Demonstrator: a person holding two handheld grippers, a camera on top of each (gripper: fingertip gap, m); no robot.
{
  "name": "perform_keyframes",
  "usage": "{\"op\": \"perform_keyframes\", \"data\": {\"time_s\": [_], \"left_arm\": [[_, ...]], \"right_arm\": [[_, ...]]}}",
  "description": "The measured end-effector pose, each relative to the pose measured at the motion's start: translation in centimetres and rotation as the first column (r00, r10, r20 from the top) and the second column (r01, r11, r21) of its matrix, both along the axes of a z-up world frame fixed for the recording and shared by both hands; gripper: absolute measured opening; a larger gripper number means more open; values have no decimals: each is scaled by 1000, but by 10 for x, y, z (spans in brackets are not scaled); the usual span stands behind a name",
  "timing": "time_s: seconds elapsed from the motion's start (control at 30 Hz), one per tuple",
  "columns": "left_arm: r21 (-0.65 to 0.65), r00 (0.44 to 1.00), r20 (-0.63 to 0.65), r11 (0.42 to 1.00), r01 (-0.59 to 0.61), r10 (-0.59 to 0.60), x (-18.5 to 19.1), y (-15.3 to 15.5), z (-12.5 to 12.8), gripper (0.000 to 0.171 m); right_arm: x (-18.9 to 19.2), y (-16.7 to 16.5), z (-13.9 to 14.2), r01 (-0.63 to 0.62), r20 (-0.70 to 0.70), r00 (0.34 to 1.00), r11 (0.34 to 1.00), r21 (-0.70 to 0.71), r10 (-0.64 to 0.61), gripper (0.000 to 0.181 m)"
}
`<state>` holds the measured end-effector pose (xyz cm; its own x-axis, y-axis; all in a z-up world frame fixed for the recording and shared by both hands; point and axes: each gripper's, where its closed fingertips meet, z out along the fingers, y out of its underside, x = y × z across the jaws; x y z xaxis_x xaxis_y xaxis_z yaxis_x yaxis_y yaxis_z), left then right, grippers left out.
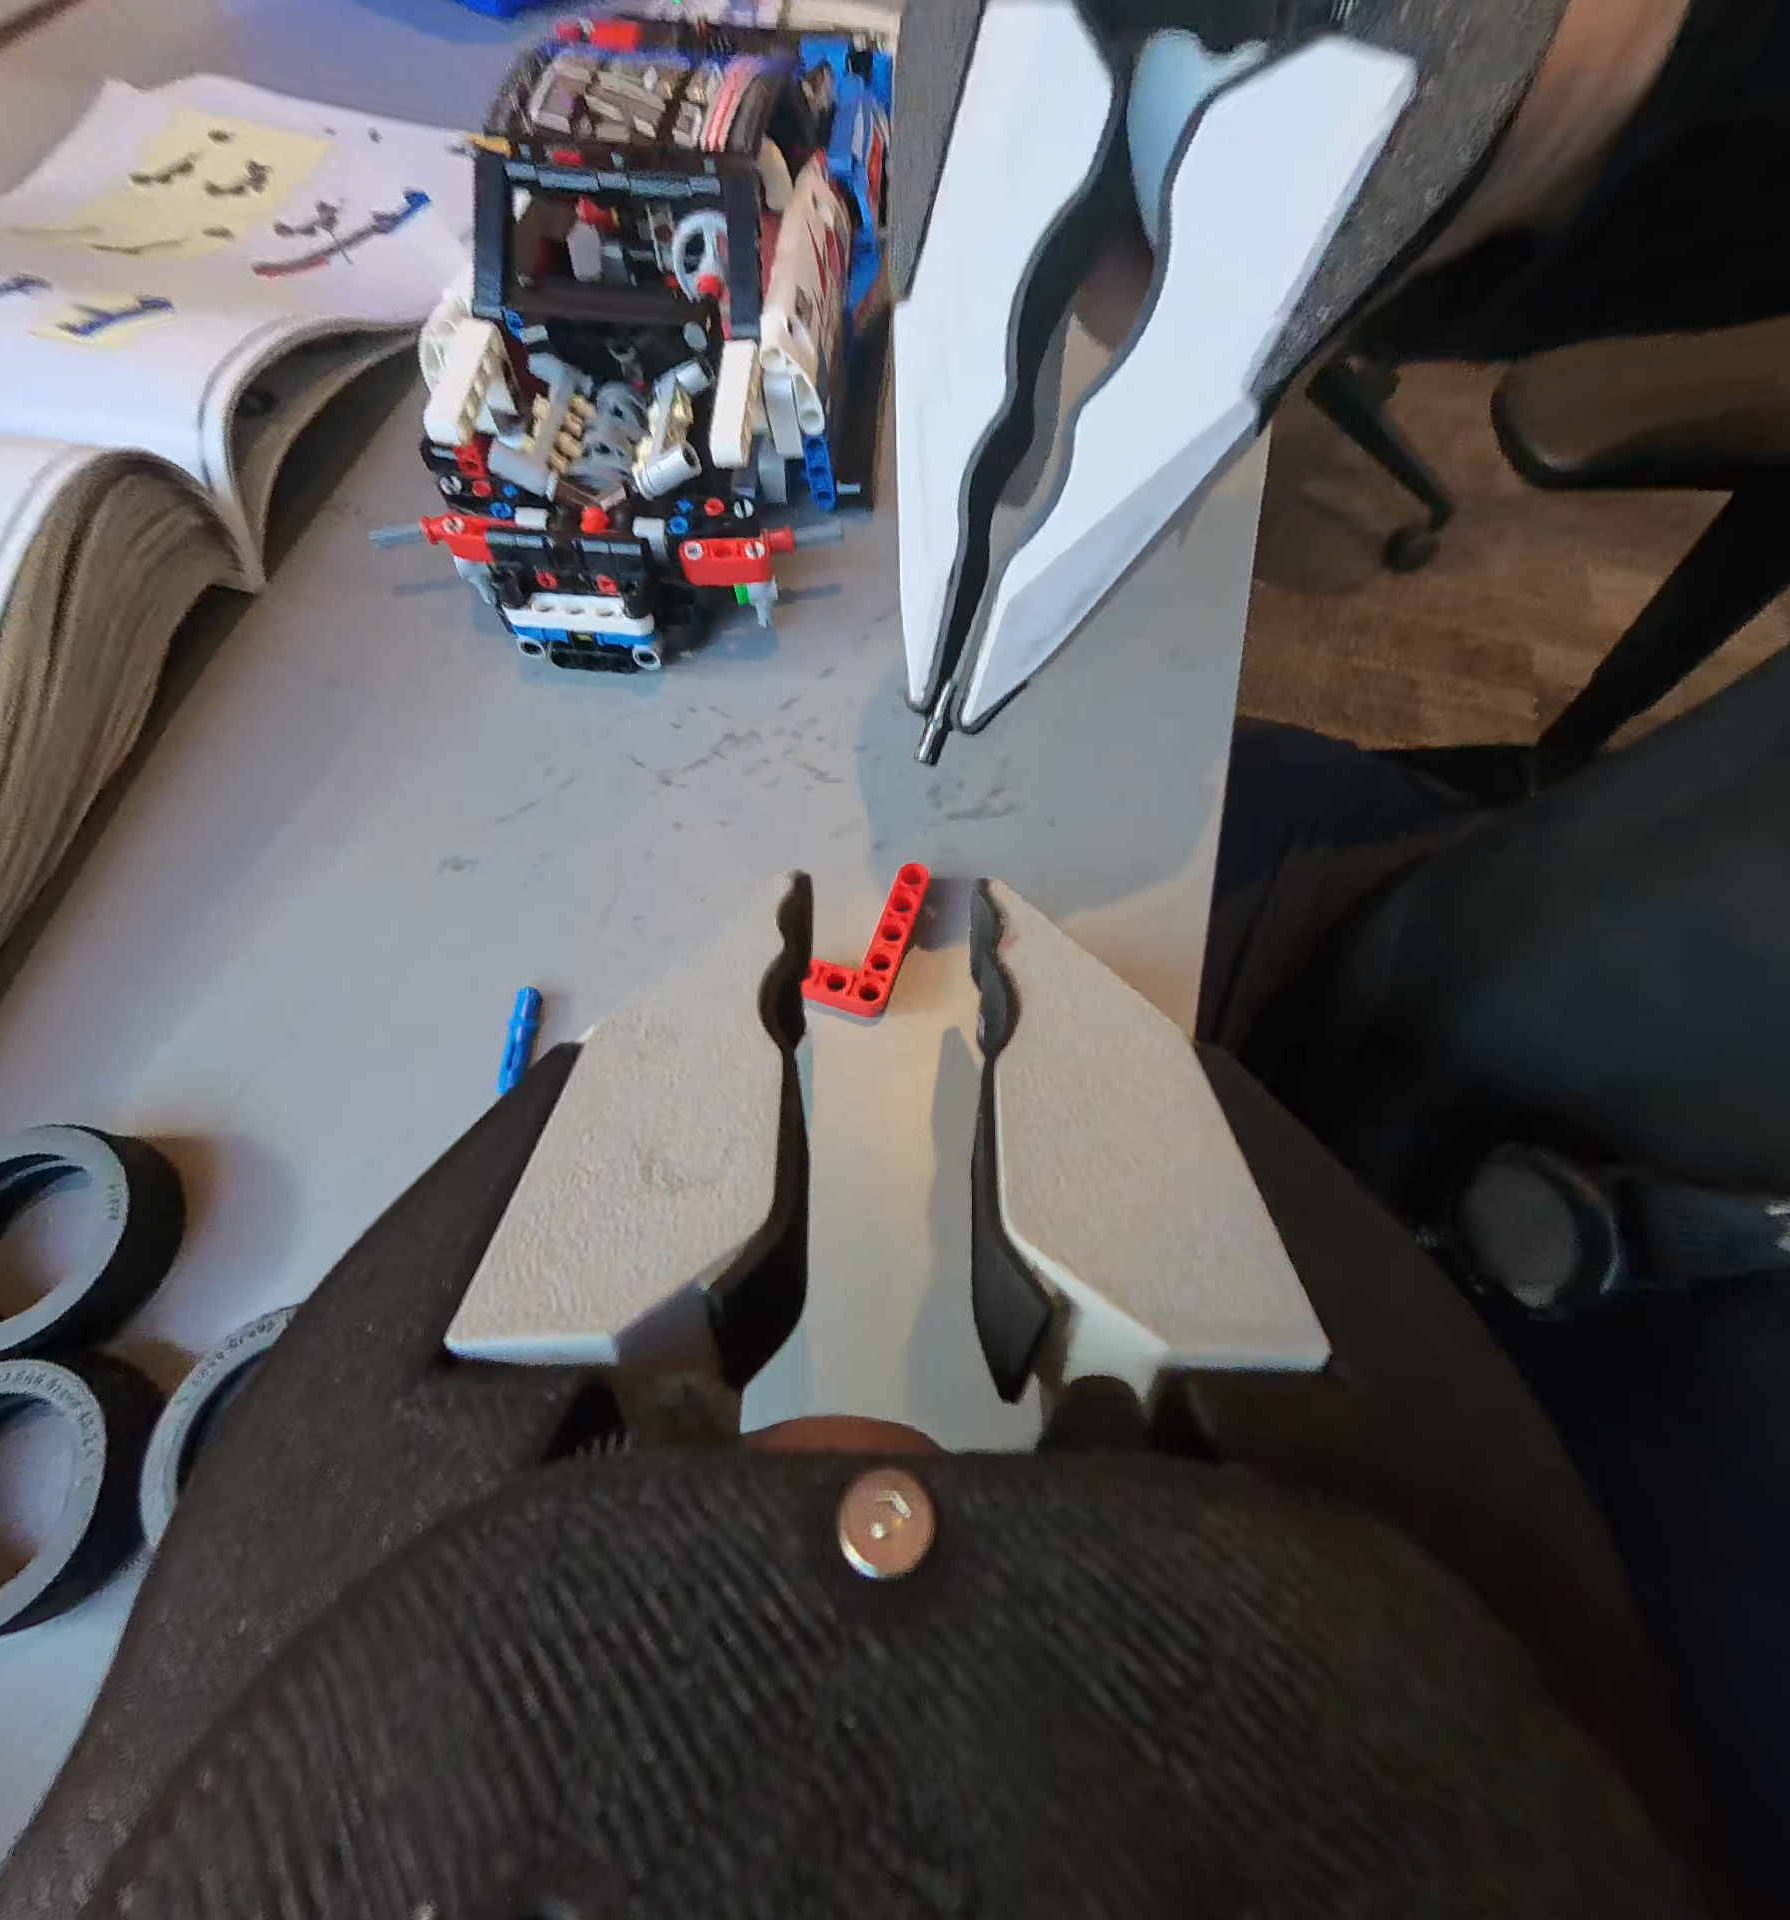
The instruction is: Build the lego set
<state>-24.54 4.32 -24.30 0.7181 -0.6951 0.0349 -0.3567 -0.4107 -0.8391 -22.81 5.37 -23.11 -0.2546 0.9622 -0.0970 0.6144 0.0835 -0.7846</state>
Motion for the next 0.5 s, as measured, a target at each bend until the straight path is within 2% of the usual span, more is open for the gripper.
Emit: {"op": "perform_keyframes", "data": {"time_s": [0.13,0.3,0.4,0.5], "left_arm": [[56,1000,-25,998,-9,10,-1,7,8,28],[136,998,-64,991,-12,21,4,18,18,26],[234,986,-164,972,5,34,8,24,24,24],[311,968,-248,949,40,41,14,27,27,19]], "right_arm": [[-4,1,5,14,-45,999,996,-93,-18,4],[-7,13,23,57,-118,989,967,-246,-89,4],[-6,9,32,40,-127,988,928,-369,-93,4],[-4,12,29,61,-103,989,914,-400,-111,4]]}}
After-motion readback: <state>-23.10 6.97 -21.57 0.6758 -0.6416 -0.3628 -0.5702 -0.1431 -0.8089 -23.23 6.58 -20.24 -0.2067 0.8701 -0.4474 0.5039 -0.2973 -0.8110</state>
